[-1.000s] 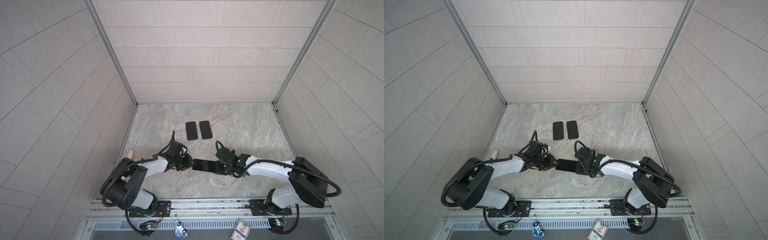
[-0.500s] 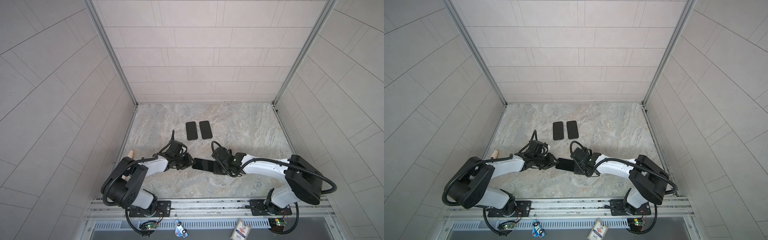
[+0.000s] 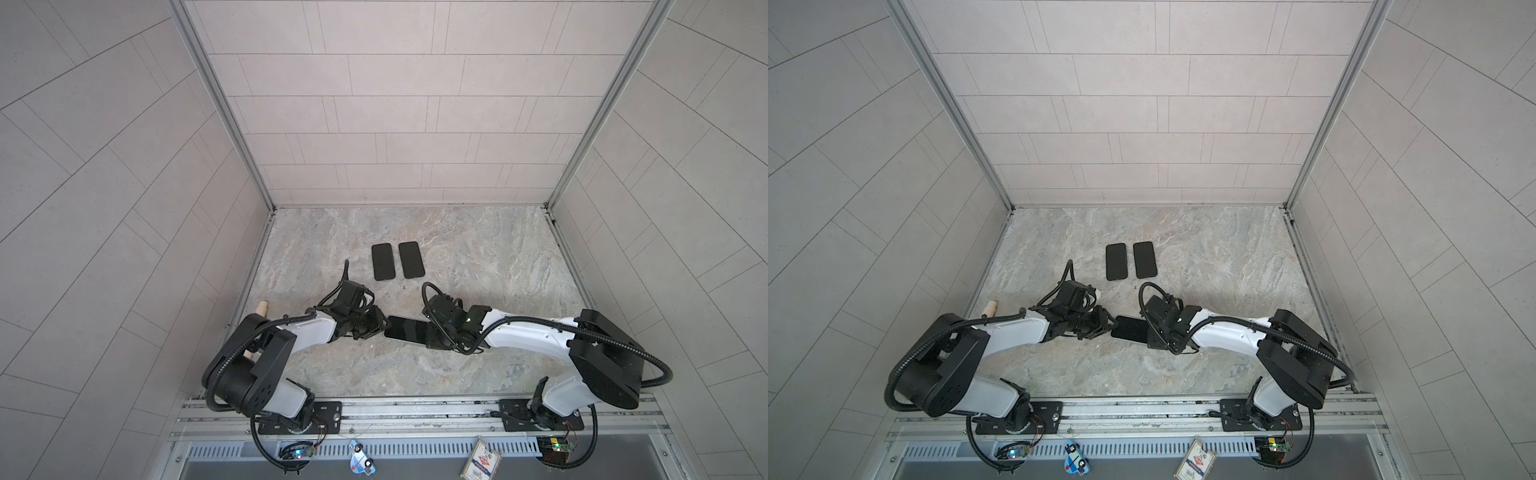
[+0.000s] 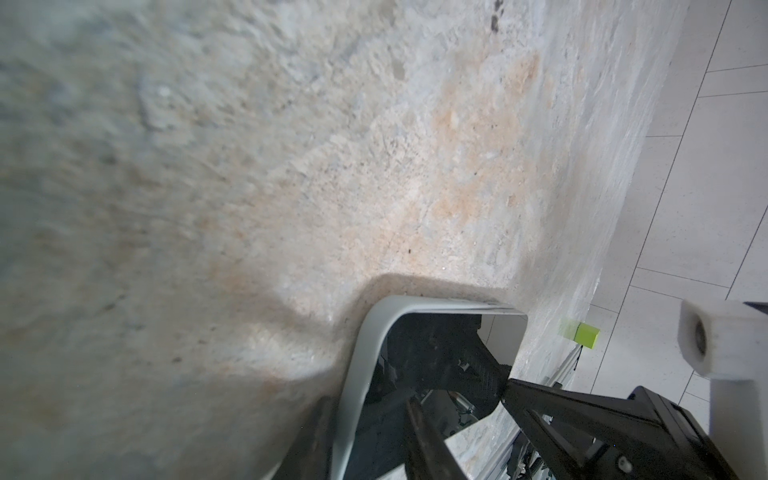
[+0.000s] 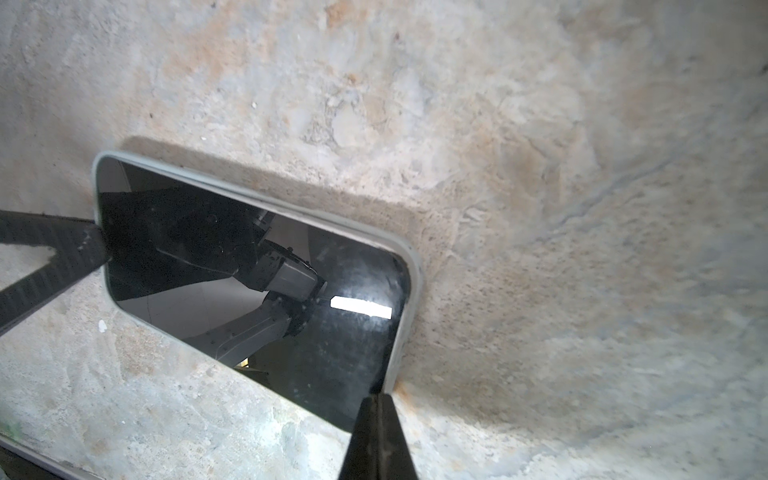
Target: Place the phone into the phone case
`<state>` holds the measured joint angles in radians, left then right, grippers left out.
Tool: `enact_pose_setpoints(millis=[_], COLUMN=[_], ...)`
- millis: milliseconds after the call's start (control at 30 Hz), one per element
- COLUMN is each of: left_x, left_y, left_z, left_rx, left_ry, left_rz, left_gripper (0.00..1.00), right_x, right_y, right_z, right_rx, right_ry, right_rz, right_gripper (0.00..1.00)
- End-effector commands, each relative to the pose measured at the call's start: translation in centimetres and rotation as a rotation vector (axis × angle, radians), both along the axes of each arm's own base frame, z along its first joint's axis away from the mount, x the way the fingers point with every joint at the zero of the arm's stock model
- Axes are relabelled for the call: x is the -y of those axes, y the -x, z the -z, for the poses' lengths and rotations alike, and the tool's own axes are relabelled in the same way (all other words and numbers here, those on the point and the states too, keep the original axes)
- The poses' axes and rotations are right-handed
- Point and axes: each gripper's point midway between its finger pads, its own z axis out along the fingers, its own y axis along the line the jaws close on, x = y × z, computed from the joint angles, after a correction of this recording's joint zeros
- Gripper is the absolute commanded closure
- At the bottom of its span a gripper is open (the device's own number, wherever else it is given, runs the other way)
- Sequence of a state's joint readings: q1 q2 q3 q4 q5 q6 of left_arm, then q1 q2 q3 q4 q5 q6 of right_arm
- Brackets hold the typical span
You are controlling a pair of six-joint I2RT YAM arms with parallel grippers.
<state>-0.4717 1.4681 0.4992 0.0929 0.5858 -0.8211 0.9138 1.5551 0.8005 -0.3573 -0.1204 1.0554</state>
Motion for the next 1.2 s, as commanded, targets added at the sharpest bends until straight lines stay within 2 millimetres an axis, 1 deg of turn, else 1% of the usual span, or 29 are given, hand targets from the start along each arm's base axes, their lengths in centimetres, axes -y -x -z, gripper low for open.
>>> enact_pose_setpoints(millis=[0, 233, 500, 633, 867, 933, 1067, 1167], left_x=[1.3, 1.3, 1.3, 1.3, 1.2, 1.1, 1.1, 1.1], left_y=[0.3, 0.3, 0.4, 0.3, 0.3, 0.4, 0.4, 0.4], left_z=[-0.4, -0.4, -0.4, -0.4, -0.6, -0.5, -0.5, -0.5], left_rx=[-0.010, -0.010, -0.011, -0.009, -0.002, -0.002, -0.005, -0.005], left_ry=[0.047, 0.047, 0.049, 0.049, 0.045, 0.040, 0.041, 0.041], left_rz=[0.039, 0.041, 0.041, 0.042, 0.037, 0.033, 0.034, 0.033], left_gripper=[0.65, 0.65, 0.66, 0.66, 0.67, 0.67, 0.67, 0.67], right_x=[-2.3, -3.1, -3.4, -3.1, -1.7, -1.5, -1.6, -1.7], right_y=[2.6, 3.1, 3.3, 2.9, 1.4, 1.2, 1.2, 1.3], right_z=[4.2, 4.8, 5.5, 4.3, -0.3, -1.2, -1.9, -1.9], right_rx=[-0.104, -0.118, -0.138, -0.104, 0.009, 0.028, 0.037, 0.034], right_ry=[-0.034, -0.024, 0.009, 0.022, 0.079, 0.090, 0.072, 0.060], right_rz=[-0.084, -0.102, -0.102, -0.101, -0.113, -0.118, -0.115, -0.109], right_gripper=[0.96, 0.95, 0.94, 0.92, 0.90, 0.90, 0.90, 0.90])
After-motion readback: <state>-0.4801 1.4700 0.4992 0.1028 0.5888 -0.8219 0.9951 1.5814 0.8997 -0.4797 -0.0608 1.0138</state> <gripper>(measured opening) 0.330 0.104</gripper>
